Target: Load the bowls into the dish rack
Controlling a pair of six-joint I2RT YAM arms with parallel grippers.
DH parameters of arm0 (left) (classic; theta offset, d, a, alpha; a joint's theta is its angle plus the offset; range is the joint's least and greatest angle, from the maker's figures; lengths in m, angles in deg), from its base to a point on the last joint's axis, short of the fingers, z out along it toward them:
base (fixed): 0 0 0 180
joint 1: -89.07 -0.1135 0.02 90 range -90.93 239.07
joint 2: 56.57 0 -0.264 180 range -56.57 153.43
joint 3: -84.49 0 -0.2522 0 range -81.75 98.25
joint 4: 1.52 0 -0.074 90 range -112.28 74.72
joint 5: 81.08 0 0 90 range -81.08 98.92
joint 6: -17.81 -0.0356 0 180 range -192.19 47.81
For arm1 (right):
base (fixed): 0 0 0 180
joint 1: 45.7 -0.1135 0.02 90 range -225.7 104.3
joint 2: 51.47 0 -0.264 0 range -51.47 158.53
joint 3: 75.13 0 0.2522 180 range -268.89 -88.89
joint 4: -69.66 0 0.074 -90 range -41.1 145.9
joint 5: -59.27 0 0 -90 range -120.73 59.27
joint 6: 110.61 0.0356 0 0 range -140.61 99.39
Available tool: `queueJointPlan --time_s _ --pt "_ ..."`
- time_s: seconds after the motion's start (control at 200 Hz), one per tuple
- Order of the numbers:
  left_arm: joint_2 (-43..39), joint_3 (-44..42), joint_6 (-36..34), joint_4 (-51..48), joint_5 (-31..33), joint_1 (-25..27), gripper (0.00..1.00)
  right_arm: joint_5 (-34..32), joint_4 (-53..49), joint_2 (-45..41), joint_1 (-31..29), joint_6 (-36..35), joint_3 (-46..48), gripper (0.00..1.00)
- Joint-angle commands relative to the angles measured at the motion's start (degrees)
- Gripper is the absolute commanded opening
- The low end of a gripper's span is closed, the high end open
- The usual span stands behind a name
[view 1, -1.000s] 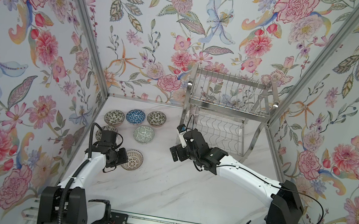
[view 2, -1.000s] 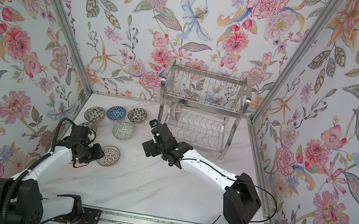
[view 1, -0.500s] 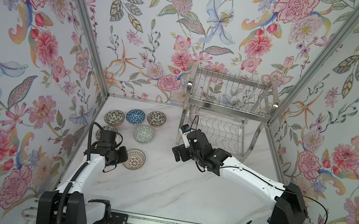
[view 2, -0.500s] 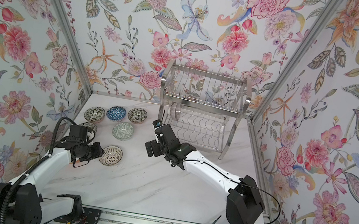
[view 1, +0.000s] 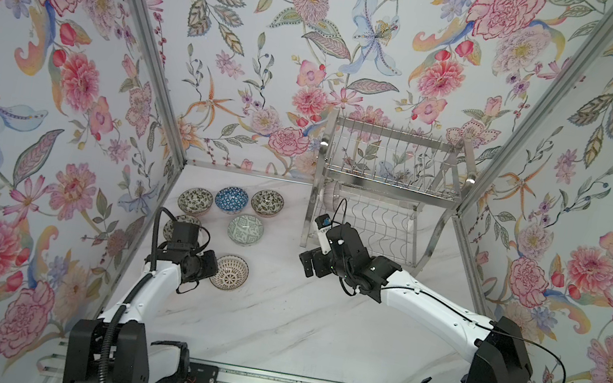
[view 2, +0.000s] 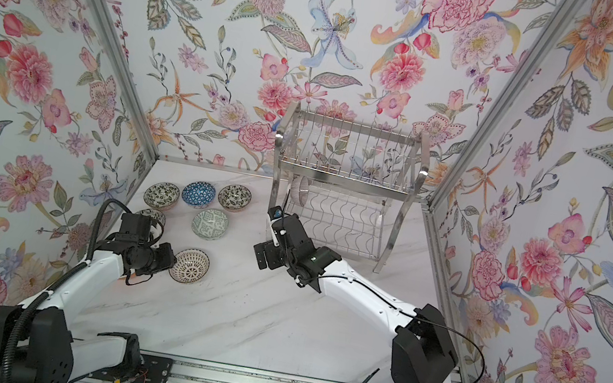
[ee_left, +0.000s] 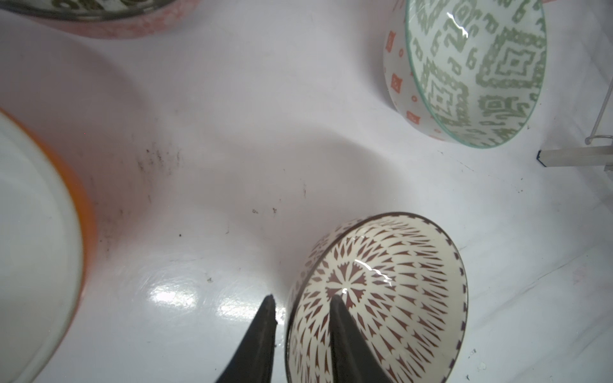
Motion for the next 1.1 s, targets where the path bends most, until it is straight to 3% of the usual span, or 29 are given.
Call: queueJointPlan --time_s 0.0,0.155,0.465,0.686,0.841,1.096 --pt "0.5 -0.4 -0.7 0.8 1.3 0.1 0.30 1.6 0.0 -1.6 0.5 1.0 0.9 0.99" --pt "1.6 -0.7 -0.6 1.7 1.1 0.5 0.26 5.3 1.6 -2.5 0.7 1.6 1.3 0.99" --pt "3.9 -0.9 -0.8 3.1 1.2 2.1 0.24 6.7 2.0 -2.5 0.6 2.6 1.2 0.99" --pt "5.3 -0.9 -0.9 4.2 1.2 3.8 0.19 14.7 5.2 -3.1 0.3 2.8 2.7 0.99" --pt "4.3 -1.3 -1.0 5.7 0.6 4.3 0.14 24.1 7.1 -3.4 -0.2 2.7 3.9 0.99" --pt "3.2 -1.9 -1.0 7.9 -1.1 5.8 0.03 21.5 7.6 -2.8 -2.0 3.8 5.2 0.99"
